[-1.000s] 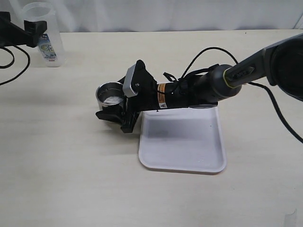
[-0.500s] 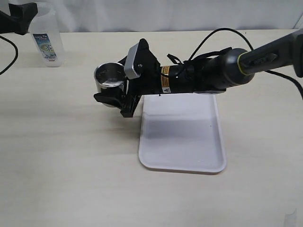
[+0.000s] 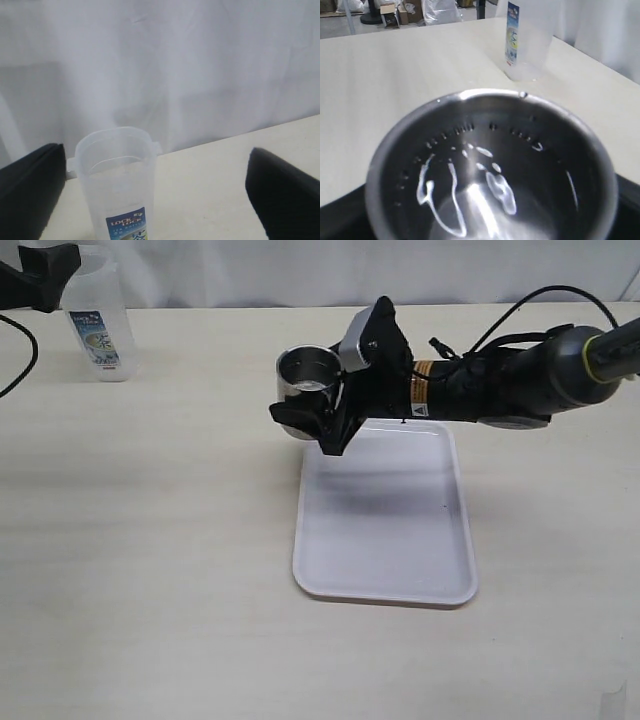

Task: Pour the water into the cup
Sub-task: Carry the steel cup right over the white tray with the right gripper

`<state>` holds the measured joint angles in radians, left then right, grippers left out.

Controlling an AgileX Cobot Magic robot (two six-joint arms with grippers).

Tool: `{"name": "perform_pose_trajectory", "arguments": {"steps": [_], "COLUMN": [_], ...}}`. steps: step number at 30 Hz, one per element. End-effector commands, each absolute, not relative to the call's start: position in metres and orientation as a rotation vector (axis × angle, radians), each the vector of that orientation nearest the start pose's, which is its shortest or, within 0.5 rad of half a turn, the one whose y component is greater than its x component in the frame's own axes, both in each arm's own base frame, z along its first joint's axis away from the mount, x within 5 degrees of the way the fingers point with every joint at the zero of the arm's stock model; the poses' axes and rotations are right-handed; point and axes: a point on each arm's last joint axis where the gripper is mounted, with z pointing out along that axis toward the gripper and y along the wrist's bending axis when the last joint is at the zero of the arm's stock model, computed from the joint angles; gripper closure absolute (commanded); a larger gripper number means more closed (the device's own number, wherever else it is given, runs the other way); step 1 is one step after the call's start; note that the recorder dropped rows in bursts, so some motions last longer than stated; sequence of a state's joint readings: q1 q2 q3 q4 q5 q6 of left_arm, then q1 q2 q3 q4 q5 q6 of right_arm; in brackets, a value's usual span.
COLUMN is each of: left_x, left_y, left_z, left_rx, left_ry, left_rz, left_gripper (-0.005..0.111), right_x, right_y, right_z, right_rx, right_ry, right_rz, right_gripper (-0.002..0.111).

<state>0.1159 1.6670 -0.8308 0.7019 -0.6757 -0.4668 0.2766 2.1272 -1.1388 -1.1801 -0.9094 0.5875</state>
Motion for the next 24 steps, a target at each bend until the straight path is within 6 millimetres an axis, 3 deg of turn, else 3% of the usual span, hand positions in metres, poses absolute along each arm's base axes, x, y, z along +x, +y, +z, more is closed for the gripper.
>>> {"name": "perform_pose_trajectory", "arguments": {"steps": [1,13,24], "left_x": [0.346,0.346,0.346], "left_y": [0.003,0.002,0.002], "left_z": [0.232,0.232,0.233], "left_rx": [0.295,0.301,0.302], "left_ry": [1.714,1.708,1.703], "left_rz": [-0.213,-0.216,-0.219], "left_gripper": [0.016,0.016,0.016], "right_x": [0.379,0.374,0.367], "right_y": [0.154,0.113,0.113], "right_z": [0.134,0.113,0.083], "right_rx": [-1.028,-0.998,-1.003], "right_ry": [1.617,1.690,1.689], "right_rz": [0.743,0.661,0.705], "right_gripper": [0.104,0.104,0.104]}}
